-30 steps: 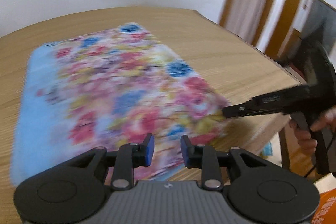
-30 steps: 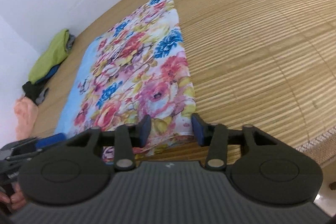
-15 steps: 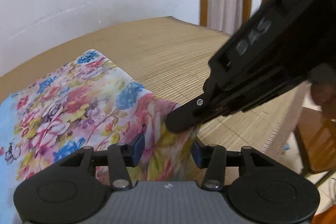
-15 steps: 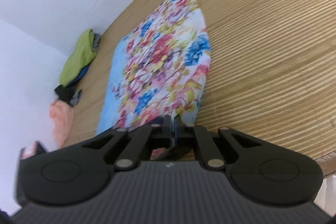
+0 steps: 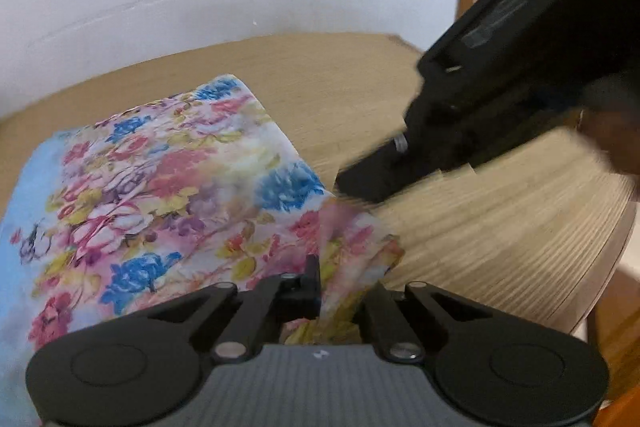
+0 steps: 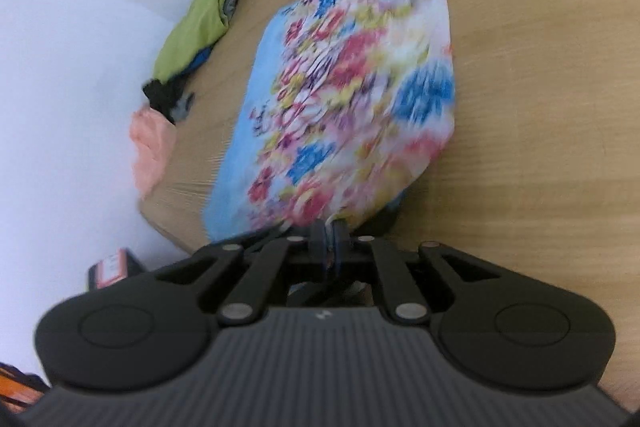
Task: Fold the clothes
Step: 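Grasp the folded scarf edge with the right gripper while the left gripper grasps its other end, then fold the held scarf edge over again with both grippers, then release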
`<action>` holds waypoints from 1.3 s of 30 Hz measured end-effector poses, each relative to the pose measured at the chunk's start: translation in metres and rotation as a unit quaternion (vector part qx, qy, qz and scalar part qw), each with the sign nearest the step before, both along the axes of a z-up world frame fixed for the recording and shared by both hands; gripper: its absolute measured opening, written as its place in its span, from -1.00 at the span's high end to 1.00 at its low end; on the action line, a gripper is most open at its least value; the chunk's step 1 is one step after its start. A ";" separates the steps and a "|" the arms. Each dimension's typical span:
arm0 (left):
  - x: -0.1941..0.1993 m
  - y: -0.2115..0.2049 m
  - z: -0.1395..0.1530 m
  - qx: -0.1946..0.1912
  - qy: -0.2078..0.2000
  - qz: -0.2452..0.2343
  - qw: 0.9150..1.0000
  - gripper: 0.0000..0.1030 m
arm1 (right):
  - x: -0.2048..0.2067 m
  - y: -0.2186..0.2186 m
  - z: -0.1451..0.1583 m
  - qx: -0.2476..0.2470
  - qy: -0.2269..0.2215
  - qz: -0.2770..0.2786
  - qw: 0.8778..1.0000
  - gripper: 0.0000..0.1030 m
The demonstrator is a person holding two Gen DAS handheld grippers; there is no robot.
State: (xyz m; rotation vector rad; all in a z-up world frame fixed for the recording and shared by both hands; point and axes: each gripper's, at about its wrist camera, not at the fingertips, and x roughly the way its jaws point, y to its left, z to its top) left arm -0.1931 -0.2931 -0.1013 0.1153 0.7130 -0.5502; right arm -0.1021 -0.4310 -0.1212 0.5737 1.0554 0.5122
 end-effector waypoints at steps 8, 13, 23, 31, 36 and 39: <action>0.012 0.016 0.014 -0.063 0.047 0.106 0.991 0.99 | 0.156 -0.044 -0.039 -0.083 -0.065 -0.094 0.990 -0.39; 0.009 0.024 0.021 -0.088 0.063 0.175 0.978 0.99 | 0.258 -0.034 -0.055 -0.080 -0.085 -0.087 0.989 -0.36; 0.002 0.036 0.045 -0.106 0.035 0.231 0.967 0.99 | 0.292 0.004 -0.047 -0.115 -0.140 -0.029 0.983 0.94; -0.009 0.118 0.055 -0.145 0.012 0.300 0.943 0.99 | 0.305 0.072 0.014 -0.065 -0.181 -0.009 0.981 0.94; -0.009 0.181 0.046 -0.164 0.016 0.336 0.927 0.99 | 0.308 0.170 0.031 -0.088 -0.206 0.032 0.974 0.94; -0.006 0.215 0.036 -0.171 0.025 0.354 0.919 0.99 | 0.315 0.231 0.027 -0.115 -0.214 0.056 0.968 0.94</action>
